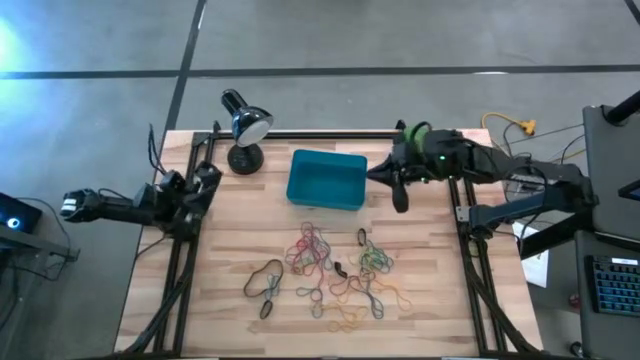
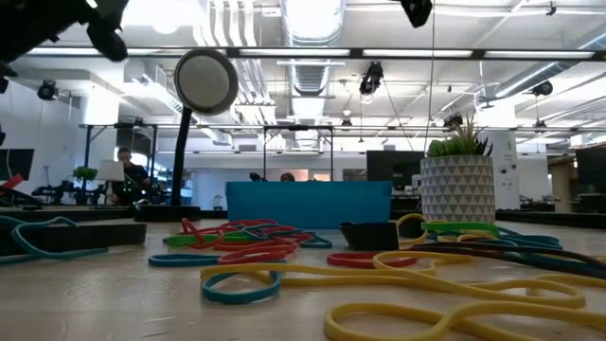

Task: Pick and place rubber bands into bin
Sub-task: Put the black rubber band into the blue bin

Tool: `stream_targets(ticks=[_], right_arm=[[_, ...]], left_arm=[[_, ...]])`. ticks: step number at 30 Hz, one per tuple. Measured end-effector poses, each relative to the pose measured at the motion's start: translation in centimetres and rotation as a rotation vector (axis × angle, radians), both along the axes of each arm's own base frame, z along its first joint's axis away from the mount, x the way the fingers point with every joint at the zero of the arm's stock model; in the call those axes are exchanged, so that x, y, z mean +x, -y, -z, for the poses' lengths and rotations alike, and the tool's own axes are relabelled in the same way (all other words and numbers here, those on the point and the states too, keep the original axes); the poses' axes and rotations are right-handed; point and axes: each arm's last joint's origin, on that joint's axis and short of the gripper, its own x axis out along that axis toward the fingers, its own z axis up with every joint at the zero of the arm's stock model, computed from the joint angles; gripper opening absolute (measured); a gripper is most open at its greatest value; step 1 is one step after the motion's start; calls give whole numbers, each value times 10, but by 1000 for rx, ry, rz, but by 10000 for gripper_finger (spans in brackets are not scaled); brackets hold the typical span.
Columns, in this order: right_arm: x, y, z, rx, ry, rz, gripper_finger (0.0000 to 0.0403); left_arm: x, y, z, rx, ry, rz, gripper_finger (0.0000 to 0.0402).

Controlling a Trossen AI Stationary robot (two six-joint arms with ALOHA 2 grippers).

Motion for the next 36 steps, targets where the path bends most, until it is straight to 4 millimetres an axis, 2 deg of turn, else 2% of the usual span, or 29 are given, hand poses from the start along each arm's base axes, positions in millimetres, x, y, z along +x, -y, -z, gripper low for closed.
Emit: stream_targets(ticks=[3,7,10,12,23,29,32,36], right_arm=[[1,-1,3,-16,-141,-23,8],[-7,-2,27,20,-411,-25,9],[-15,-4,49,90,-551,0,16],[-17,-6,62,143,-581,5,27],[-22,-33,126,334,-414,23,128],[-19,-55,159,346,-381,61,155],[-16,-68,164,316,-337,63,157],[-14,-81,159,257,-260,78,152]], left_arm=[[12,0,15,-28,-185,14,215],[26,1,40,-215,-453,100,214],[31,2,44,-289,-503,142,214],[36,3,43,-299,-529,144,214],[56,9,42,-255,-654,281,214],[62,13,51,-325,-745,449,214],[64,18,56,-372,-797,560,214],[67,27,58,-390,-865,626,214]])
